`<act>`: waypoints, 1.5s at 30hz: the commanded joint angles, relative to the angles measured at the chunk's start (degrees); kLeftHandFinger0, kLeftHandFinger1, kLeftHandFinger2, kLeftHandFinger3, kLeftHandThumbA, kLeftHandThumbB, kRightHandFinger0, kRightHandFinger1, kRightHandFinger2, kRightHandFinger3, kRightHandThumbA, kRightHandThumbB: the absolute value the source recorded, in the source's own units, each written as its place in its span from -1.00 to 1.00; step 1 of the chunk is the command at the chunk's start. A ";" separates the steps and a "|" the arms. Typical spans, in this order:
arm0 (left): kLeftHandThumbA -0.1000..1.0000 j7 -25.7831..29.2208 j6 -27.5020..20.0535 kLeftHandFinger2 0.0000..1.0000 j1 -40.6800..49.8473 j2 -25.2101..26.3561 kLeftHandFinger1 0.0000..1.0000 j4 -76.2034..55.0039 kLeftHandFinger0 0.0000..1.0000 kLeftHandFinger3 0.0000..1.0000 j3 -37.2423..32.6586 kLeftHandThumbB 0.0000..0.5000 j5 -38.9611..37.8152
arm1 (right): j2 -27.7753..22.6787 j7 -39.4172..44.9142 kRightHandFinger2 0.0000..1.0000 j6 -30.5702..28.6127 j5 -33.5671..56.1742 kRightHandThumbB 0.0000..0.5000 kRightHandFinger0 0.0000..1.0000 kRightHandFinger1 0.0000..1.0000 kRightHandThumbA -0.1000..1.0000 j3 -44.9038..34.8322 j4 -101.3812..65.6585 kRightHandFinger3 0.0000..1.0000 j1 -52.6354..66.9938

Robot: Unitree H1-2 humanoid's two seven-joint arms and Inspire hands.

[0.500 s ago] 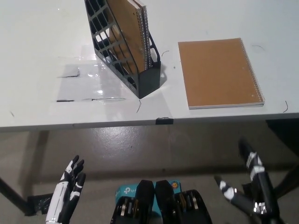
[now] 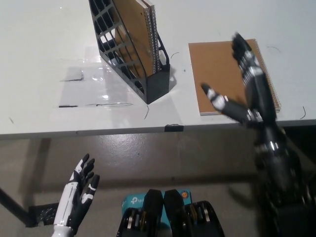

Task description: Use the right hand to pick up a book from the book holder on the left side and put it on another book on the right side

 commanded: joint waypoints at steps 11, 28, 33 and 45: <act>0.69 0.50 -1.50 1.00 0.62 0.99 1.00 -0.69 1.00 1.00 -1.33 -0.38 3.56 | 2.22 -2.61 1.00 0.83 1.38 0.12 1.00 1.00 0.68 -2.31 31.05 1.00 -25.19; 0.57 -1.10 0.16 1.00 -0.73 2.42 1.00 -0.04 1.00 1.00 -2.81 -0.26 3.17 | 5.25 -1.13 1.00 2.32 2.87 0.32 1.00 1.00 0.78 -1.98 36.11 1.00 -31.63; 0.55 -0.83 -1.85 1.00 -0.88 2.55 1.00 1.18 1.00 1.00 -3.40 -0.28 3.05 | 5.55 0.07 1.00 2.61 2.49 0.36 1.00 1.00 0.77 -0.94 37.13 1.00 -32.29; 0.64 -0.52 -2.17 1.00 -1.01 3.12 1.00 1.02 1.00 1.00 -4.29 -0.21 4.45 | 4.93 0.17 1.00 1.20 1.86 0.36 1.00 1.00 0.86 0.49 45.17 1.00 -35.90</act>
